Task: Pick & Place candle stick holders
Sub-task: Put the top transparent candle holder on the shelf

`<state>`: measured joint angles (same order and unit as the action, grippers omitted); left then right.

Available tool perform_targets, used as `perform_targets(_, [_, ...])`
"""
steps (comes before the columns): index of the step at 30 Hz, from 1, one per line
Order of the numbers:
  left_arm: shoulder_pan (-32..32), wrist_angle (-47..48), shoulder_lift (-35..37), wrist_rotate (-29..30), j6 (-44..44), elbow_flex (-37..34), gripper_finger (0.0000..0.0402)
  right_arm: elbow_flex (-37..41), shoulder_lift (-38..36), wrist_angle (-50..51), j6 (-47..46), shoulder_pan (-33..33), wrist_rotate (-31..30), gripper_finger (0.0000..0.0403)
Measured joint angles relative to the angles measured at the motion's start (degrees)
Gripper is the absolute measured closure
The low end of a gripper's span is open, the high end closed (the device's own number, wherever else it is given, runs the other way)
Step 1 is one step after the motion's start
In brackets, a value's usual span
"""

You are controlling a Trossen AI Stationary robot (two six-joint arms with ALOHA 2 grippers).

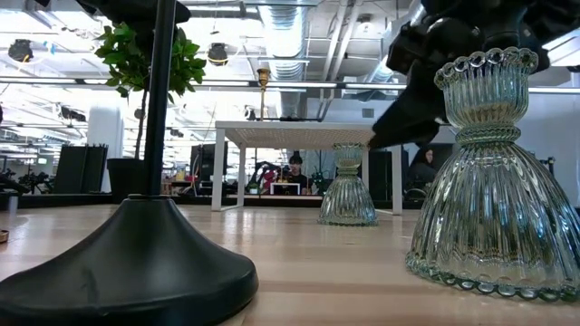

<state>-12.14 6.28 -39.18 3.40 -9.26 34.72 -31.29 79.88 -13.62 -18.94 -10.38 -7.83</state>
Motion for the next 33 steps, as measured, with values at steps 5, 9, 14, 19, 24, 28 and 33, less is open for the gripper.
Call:
perform_targets(5, [0.0, -0.2, 0.0, 0.0, 0.0, 0.0, 0.0397, -0.7, 3.3, -0.6, 0.0, 0.6, -1.5, 0.0137])
perform_targets(9, [0.0, -0.3, 0.0, 0.0, 0.0, 0.0, 0.0395, -2.7, 5.8, -0.6, -0.1, 1.3, -1.5, 0.0124])
perform_targets(14, [0.0, -0.3, 0.0, 0.0, 0.0, 0.0, 0.0397, -5.9, 8.9, -0.5, 0.0, 2.5, -1.3, 0.0116])
perform_targets(19, [0.0, -0.3, 0.0, 0.0, 0.0, 0.0, 0.0395, -8.3, 11.6, -0.4, 0.0, 3.1, 1.2, 0.0116])
perform_targets(24, [0.0, -0.4, 0.0, 0.0, 0.0, 0.0, 0.0397, -9.5, 14.6, -0.1, -0.1, 2.8, 3.5, 0.0116])
perform_targets(28, [0.0, -0.3, 0.0, 0.0, 0.0, 0.0, 0.0395, -10.1, 15.5, -0.1, -0.1, 2.5, 3.5, 0.0117])
perform_targets(33, [0.0, -0.3, 0.0, 0.0, 0.0, 0.0, 0.0397, -10.5, 15.4, 0.0, -0.1, 2.8, 3.5, 0.0118])
